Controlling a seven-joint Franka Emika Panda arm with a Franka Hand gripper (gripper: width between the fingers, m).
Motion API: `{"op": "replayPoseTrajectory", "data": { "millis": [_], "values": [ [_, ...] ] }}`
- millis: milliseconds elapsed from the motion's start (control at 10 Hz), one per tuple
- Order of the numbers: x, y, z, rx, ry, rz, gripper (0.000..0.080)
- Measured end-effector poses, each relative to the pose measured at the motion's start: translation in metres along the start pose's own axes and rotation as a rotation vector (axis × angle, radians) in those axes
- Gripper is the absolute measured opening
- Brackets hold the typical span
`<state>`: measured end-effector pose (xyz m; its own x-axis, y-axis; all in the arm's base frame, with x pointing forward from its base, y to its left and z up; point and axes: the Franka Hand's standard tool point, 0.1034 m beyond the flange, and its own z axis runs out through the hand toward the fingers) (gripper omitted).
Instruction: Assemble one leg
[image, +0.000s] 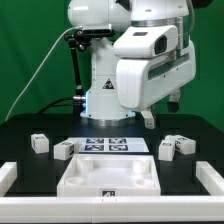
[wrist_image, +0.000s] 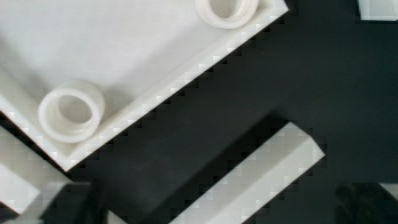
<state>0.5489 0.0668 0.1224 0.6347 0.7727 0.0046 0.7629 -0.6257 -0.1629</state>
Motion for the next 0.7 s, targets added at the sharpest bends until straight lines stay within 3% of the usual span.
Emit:
{"op": "replayPoseTrajectory", "data": {
  "millis": [300,400,500,700],
  "values": [
    [-0.001,0.0,0.001,-0.001,0.0,-0.005,0.065],
    [-0.004,-0.001,0.002,-0.012,0.006,-0.036,0.065],
    [-0.012,0.001,0.01,-0.066,0.036,-0.144,0.065],
    [-0.03,-0.001,0.026,-0.126,0.03,-0.281,0.065]
  ]
}}
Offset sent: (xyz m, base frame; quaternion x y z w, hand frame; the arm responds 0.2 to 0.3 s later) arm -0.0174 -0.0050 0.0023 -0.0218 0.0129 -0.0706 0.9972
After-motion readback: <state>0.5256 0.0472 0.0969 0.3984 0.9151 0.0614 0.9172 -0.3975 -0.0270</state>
